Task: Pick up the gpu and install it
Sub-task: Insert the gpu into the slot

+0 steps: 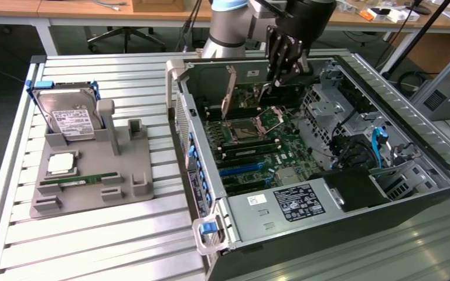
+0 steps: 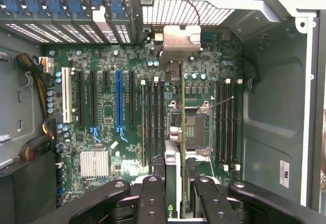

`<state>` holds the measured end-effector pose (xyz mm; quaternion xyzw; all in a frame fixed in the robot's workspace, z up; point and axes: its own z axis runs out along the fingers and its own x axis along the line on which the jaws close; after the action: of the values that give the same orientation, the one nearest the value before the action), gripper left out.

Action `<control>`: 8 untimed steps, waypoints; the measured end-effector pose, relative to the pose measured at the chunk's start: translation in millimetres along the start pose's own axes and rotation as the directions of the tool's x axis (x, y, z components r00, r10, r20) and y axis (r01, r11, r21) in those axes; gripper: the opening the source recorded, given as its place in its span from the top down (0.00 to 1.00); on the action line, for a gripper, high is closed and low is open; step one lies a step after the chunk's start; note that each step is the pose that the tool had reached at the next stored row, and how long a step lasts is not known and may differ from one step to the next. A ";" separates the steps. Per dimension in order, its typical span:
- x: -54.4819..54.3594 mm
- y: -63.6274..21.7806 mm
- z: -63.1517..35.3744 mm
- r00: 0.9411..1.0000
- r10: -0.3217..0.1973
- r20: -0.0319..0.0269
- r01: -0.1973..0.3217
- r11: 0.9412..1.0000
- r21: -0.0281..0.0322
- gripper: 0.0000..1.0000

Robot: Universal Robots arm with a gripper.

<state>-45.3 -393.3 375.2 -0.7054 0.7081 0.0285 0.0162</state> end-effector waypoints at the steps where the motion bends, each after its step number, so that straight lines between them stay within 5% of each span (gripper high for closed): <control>1: 0.0 0.0 0.3 1.000 0.000 0.000 0.000 1.000 0.000 0.73; 8: 0.4 -0.1 1.6 1.000 0.000 0.000 0.000 1.000 0.000 0.73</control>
<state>-45.3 -393.6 373.6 -0.7054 0.7080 0.0285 0.0162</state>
